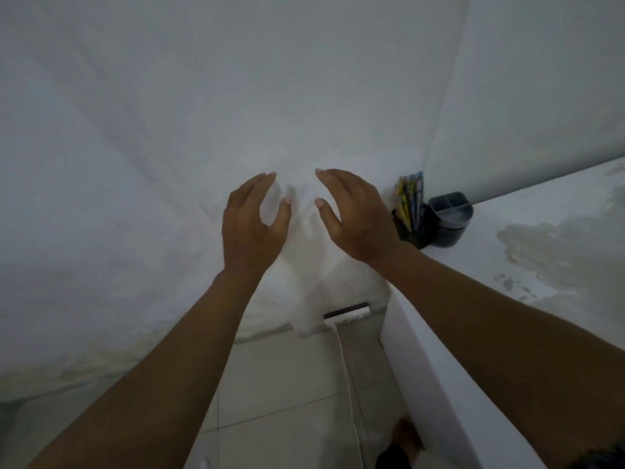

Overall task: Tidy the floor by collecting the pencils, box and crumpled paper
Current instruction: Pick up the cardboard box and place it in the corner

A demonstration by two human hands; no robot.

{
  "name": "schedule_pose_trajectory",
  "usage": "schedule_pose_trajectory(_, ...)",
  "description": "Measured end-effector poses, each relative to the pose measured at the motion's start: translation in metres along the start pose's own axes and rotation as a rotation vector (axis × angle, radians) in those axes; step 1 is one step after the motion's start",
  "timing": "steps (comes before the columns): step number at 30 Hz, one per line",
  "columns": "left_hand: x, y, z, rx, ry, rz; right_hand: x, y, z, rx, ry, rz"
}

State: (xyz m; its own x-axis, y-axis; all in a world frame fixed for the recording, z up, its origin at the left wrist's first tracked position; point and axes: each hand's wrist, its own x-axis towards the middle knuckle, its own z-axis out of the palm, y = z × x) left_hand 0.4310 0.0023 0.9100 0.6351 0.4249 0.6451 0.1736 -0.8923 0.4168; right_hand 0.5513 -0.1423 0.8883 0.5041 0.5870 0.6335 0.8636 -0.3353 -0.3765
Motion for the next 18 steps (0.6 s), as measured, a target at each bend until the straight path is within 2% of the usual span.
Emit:
schedule_pose_trajectory(5,-0.035,-0.05,-0.103,0.068,0.047,-0.053,0.001,-0.101,0.027,0.02,0.014,-0.077)
schedule_pose_trajectory(14,-0.119,-0.13,-0.289,0.225,0.108,-0.19,-0.015,-0.292,0.059,0.133,-0.1,-0.151)
schedule_pose_trajectory(18,-0.146,-0.152,-0.341,0.255,0.143,-0.257,-0.016,-0.35,0.076,0.184,-0.132,-0.202)
